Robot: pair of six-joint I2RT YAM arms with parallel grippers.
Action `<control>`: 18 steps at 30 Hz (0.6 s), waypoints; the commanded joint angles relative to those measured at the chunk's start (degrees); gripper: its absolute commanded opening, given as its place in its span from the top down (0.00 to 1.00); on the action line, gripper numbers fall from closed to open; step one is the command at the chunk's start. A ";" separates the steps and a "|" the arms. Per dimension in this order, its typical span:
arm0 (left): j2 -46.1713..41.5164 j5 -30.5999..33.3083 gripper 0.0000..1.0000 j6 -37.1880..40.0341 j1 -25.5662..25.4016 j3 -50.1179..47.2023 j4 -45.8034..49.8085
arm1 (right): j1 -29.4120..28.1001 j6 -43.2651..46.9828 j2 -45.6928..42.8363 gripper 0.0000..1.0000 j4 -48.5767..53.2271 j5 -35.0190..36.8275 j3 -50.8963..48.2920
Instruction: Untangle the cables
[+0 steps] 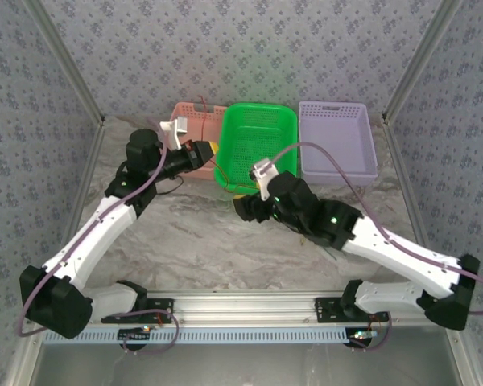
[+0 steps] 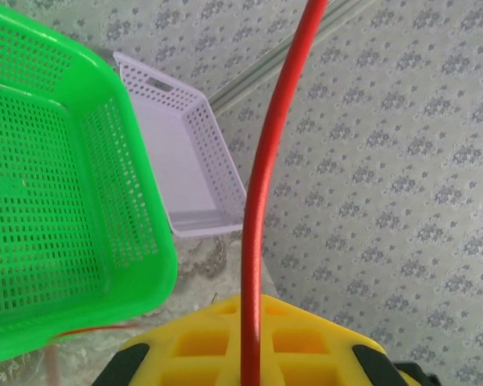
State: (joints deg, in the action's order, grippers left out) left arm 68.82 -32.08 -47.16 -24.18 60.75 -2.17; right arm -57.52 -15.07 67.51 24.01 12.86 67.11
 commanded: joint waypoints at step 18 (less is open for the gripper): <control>0.31 0.29 0.97 3.99 -1.58 4.71 4.22 | 5.79 1.94 15.60 1.00 -8.07 -11.79 10.29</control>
State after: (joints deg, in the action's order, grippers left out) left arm 69.56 -32.95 -45.21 -25.54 62.48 -0.32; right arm -52.01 -12.21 84.31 17.04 2.04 75.33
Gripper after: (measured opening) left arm 0.060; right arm 0.066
